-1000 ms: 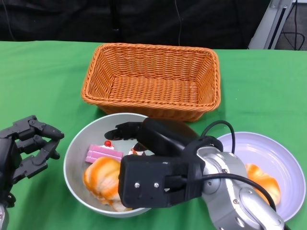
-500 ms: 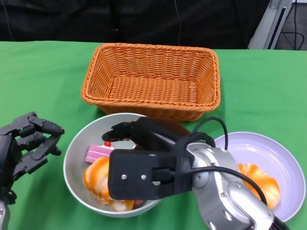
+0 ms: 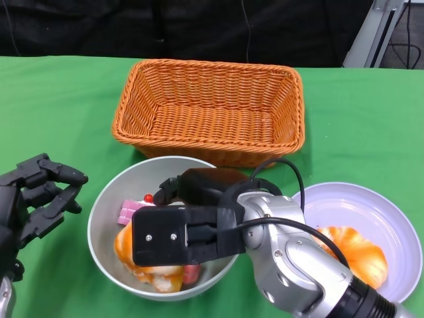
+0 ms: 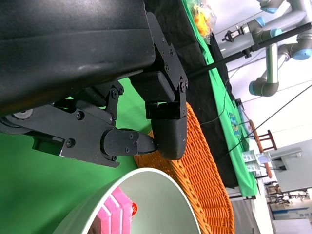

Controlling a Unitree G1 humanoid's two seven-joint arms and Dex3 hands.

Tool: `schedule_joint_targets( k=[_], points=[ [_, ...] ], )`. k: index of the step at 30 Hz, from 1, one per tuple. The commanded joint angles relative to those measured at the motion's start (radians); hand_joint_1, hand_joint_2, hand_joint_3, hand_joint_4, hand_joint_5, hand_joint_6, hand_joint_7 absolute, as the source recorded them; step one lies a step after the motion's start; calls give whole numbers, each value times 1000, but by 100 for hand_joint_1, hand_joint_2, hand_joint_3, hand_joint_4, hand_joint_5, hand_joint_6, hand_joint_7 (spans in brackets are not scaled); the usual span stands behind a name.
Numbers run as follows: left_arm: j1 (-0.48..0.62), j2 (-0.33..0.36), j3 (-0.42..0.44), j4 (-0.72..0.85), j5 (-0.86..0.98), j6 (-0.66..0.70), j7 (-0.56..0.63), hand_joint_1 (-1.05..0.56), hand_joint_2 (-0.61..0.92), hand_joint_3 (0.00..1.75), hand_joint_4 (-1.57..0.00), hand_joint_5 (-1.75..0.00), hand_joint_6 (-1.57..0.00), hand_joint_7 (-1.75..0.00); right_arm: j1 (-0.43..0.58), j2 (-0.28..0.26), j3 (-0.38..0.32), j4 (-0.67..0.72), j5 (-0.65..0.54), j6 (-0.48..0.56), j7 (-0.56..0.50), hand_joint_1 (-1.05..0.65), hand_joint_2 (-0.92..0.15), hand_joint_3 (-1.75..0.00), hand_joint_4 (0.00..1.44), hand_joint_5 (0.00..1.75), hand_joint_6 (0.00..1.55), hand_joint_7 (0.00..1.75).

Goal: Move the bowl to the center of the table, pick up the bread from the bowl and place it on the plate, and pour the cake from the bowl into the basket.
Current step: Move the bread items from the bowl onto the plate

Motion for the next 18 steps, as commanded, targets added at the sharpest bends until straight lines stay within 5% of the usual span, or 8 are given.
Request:
schedule_joint_targets(
  k=[1,3,4,6,11,18],
  points=[
    [-8,18,3,12,0,-13,13,-20,92,29,-82,-146,-88,-103,-9,15,-6,16,26,-5,-2,-104,-92,-40,110,20,49,1],
    [-12,18,5,17,-4,-6,10,-20,91,29,-82,-146,-88,-103,-10,24,-16,13,41,19,7,-105,-92,-41,106,31,48,1],
    [-13,17,6,19,-7,-1,9,-21,91,29,-83,-145,-88,-102,-10,27,-19,11,47,28,10,-105,-92,-42,93,56,46,1],
    [-14,16,8,19,-14,5,1,-22,90,29,-83,-144,-88,-101,-15,28,-20,1,55,43,22,-105,-92,-44,83,74,45,1],
    [-19,15,13,31,-31,3,-20,-24,90,28,-82,-143,-88,-100,-28,26,-29,-29,78,70,55,-105,-92,-51,70,75,45,0],
    [-25,19,8,39,-24,12,-10,-25,90,26,-83,-141,-88,-100,-30,2,-19,-100,74,101,84,-105,-92,-52,70,76,44,0]
  ],
)
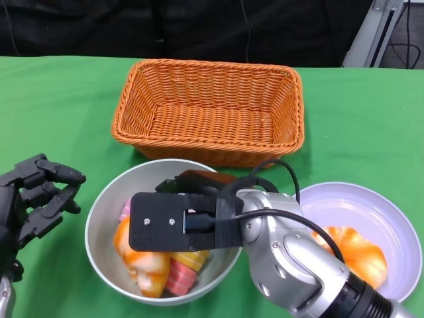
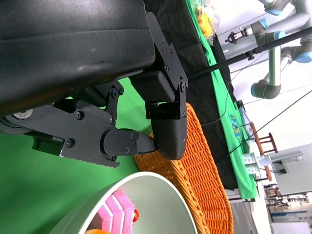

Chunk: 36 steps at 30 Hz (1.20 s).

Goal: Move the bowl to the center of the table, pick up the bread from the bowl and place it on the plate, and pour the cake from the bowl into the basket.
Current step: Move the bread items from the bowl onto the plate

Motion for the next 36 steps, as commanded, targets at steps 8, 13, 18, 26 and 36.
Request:
schedule_joint_targets(
  k=[8,13,18,26,36],
  points=[
    [-26,17,2,24,-4,20,2,-25,91,24,-84,-140,-88,-103,-21,-49,1,-121,-1,39,50,-105,-92,-50,74,76,46,1],
    [-31,22,-3,28,10,19,15,-25,90,24,-85,-146,-88,-105,-37,-64,20,-140,-8,53,79,-105,-92,-49,74,76,45,0],
    [-38,22,-5,38,21,18,31,-24,91,25,-85,-150,-88,-104,-61,-62,31,-108,-5,52,100,-105,-92,-54,71,70,40,0],
    [-42,18,9,54,-17,5,-24,-23,92,26,-81,-141,-86,-100,-99,-19,-33,-2,114,93,137,-105,-92,-65,49,43,27,0],
    [-47,20,7,65,-7,8,-7,-26,92,24,-82,-139,-88,-97,-122,-13,-35,48,198,87,128,-105,-92,-67,61,37,14,0]
  ],
)
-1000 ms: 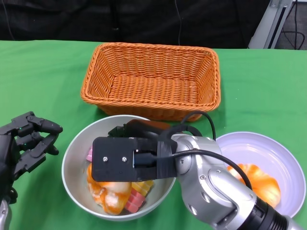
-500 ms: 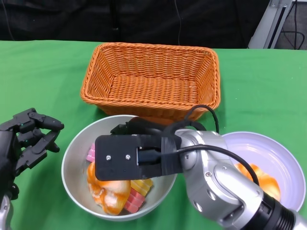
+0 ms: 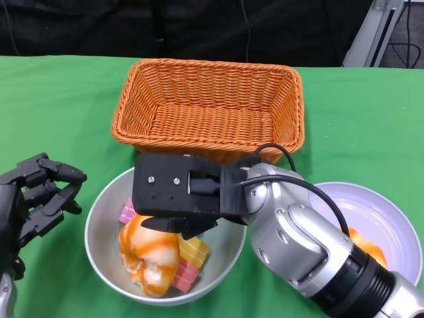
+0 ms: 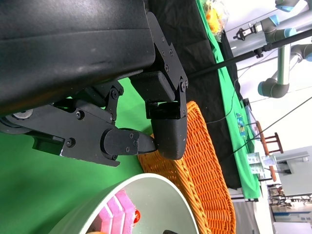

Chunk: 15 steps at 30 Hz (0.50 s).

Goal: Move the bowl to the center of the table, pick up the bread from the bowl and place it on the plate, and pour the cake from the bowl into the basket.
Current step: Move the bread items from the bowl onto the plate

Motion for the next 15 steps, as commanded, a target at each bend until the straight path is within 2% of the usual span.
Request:
schedule_joint_targets(
  k=[1,5,15],
  points=[
    [-13,17,5,9,2,-4,12,-26,92,24,-82,-139,-88,-97,-13,3,-5,13,33,-19,-5,-105,-92,-67,61,37,15,0],
    [-12,28,-15,14,57,-20,78,-28,92,24,-83,-140,-89,-97,-10,3,-6,17,58,-25,-9,-105,-92,-65,62,35,17,2],
    [-20,27,-13,21,70,-30,92,-25,92,27,-84,-141,-90,-97,-34,-28,42,20,45,-81,10,-105,-92,-66,62,34,18,1]
  ],
)
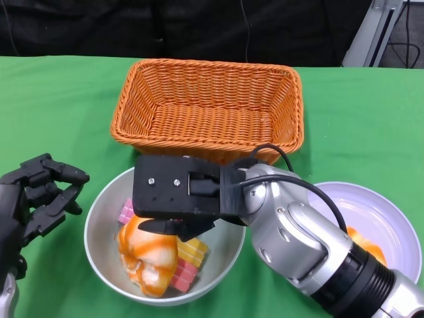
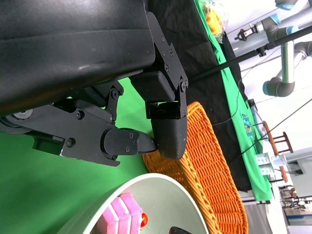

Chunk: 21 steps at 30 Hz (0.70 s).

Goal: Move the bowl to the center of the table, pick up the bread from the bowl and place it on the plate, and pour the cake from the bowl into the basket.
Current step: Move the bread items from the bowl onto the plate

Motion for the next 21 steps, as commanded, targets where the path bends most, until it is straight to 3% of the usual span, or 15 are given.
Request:
schedule_joint_targets(
  k=[1,5,9,17,21],
  points=[
    [-18,20,5,14,-2,-17,20,-24,92,27,-84,-140,-90,-98,-20,-15,31,1,-3,-26,10,-105,-92,-64,63,34,19,2],
    [-22,19,5,19,1,-20,29,-23,92,28,-84,-139,-90,-98,-48,-31,97,8,-56,-17,33,-105,-92,-65,71,37,22,3],
    [-18,14,11,17,-11,-13,24,-20,92,28,-83,-140,-89,-99,-49,-35,157,23,-107,-16,36,-105,-92,-65,68,33,33,7],
    [-10,16,4,9,3,-18,39,-18,92,30,-81,-140,-87,-100,-52,-36,184,31,-133,-21,57,-105,-92,-66,63,26,24,1],
    [-7,12,6,4,1,-24,46,-18,92,30,-80,-141,-87,-100,-32,-12,209,91,-163,-34,2,-105,-92,-60,72,26,25,1]
  ],
)
